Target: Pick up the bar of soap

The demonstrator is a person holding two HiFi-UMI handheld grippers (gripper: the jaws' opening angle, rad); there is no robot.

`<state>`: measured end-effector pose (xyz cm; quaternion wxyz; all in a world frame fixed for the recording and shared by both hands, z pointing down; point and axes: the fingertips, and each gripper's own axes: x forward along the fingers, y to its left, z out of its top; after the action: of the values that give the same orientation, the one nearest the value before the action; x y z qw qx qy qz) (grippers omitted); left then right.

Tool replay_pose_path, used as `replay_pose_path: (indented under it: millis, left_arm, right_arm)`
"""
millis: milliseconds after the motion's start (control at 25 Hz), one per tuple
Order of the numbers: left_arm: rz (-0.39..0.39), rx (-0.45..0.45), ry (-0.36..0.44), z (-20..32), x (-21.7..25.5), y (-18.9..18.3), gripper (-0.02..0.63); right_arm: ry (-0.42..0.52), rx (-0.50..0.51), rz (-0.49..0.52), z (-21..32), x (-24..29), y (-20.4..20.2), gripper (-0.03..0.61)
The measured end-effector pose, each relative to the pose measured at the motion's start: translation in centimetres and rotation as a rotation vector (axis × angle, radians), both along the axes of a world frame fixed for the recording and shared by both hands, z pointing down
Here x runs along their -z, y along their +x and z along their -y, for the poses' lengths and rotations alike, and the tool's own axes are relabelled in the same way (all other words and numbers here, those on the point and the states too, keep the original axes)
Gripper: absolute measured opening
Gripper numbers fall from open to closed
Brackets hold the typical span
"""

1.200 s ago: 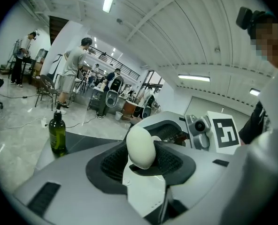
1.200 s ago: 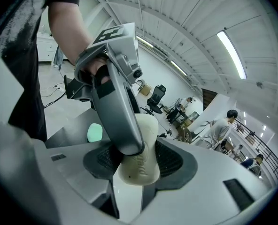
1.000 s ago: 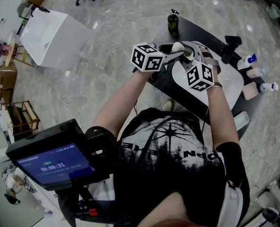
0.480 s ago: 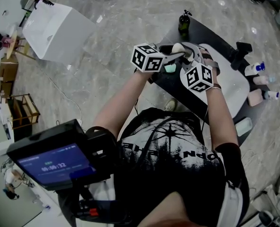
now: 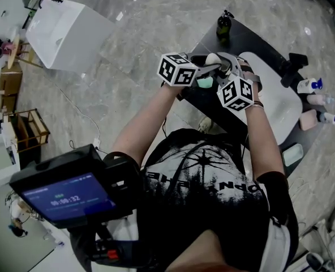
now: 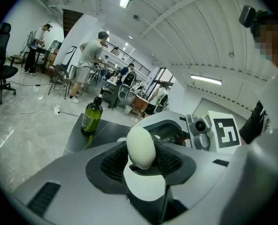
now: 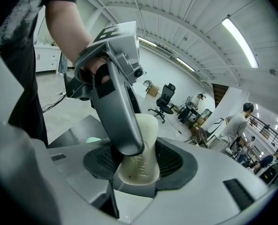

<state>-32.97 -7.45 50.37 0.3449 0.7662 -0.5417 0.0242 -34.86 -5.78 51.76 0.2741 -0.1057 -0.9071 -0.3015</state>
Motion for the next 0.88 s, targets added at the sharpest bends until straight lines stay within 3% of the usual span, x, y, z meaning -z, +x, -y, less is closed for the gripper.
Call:
replay_pose_path:
  millis: [480,880]
  left_arm:
    - [-0.054,-0.028,-0.139,2.3,-7.5,-2.5,0.176]
    - [-0.059,-0.077,-0.258,2.2,-11.0,-3.3,0.176]
  right_arm:
    - [-0.106,-0.025,-0.091,2.0,-6.7,-2.5,0.213]
    - [-0.165,-0.049,-0.145,2.0,-10.1,-3.3,0.213]
